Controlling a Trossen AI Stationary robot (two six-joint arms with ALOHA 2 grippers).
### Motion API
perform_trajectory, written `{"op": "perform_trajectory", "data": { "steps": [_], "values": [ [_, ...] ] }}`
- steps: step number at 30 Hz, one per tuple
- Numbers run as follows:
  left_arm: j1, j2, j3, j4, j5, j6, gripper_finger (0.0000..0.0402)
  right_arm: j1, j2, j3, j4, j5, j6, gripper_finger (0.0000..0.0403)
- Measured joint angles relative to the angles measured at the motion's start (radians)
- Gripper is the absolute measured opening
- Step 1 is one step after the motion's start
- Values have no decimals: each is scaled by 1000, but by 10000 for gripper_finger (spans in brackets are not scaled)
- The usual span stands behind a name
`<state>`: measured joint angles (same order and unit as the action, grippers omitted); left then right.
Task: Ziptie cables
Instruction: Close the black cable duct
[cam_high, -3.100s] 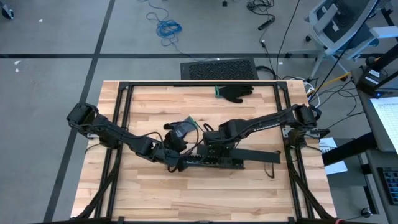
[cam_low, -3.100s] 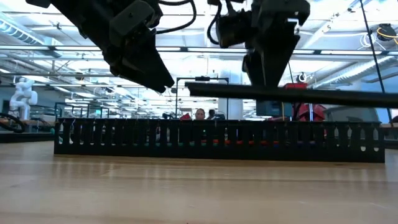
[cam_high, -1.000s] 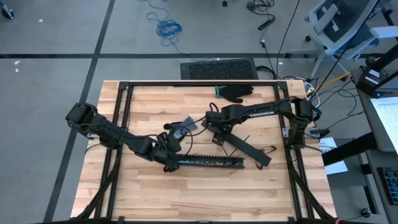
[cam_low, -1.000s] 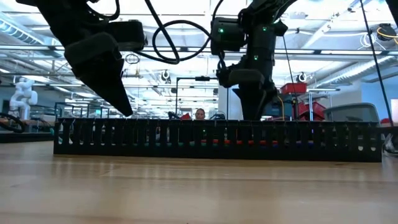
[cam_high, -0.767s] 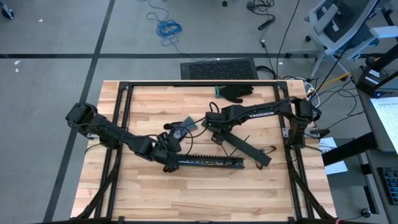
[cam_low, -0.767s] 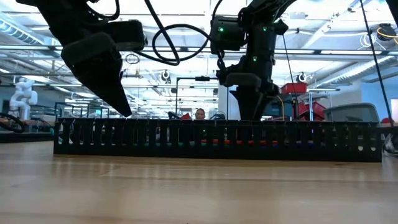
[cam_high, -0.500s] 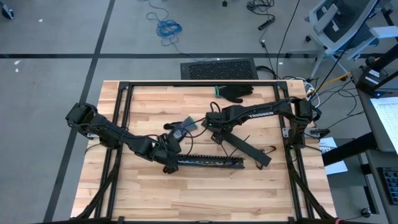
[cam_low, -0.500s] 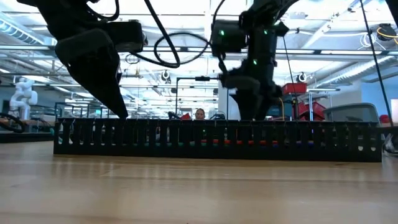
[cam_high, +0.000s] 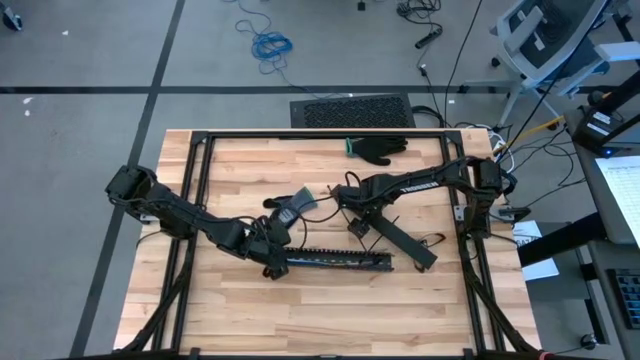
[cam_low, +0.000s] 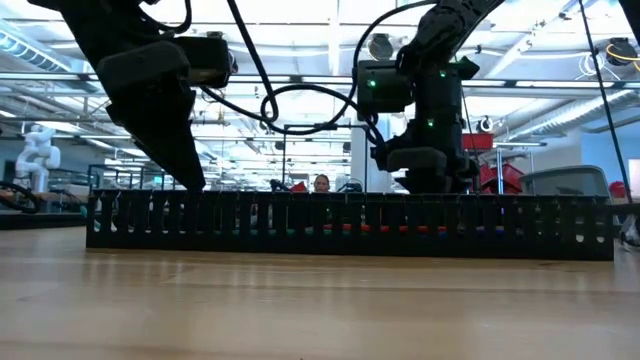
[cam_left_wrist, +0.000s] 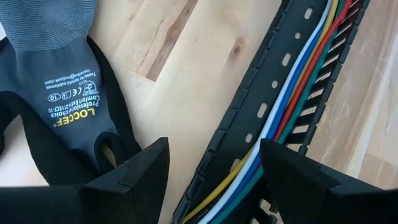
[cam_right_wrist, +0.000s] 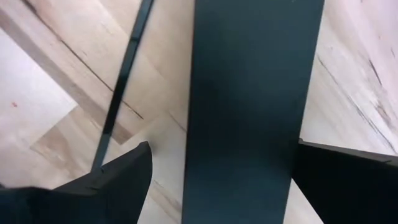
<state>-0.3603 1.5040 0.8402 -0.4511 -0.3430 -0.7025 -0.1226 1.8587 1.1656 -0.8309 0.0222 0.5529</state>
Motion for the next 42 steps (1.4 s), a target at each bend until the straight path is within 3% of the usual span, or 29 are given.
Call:
{"op": "perform_trajectory", "data": {
  "steps": [6, 16, 24, 42],
  "values": [
    [0, 0, 0, 0, 0, -1, 244, -3, 0, -2, 12, 25, 11, 320],
    [0, 0, 0, 0, -1, -3, 244, -3, 0, -2, 22, 28, 11, 229],
    [0, 0, 0, 0, -12, 0, 244, -3, 0, -2, 22, 27, 11, 241],
    [0, 0, 0, 0, -34, 2, 244, -2, 0, -2, 18, 24, 18, 228]
  ]
}}
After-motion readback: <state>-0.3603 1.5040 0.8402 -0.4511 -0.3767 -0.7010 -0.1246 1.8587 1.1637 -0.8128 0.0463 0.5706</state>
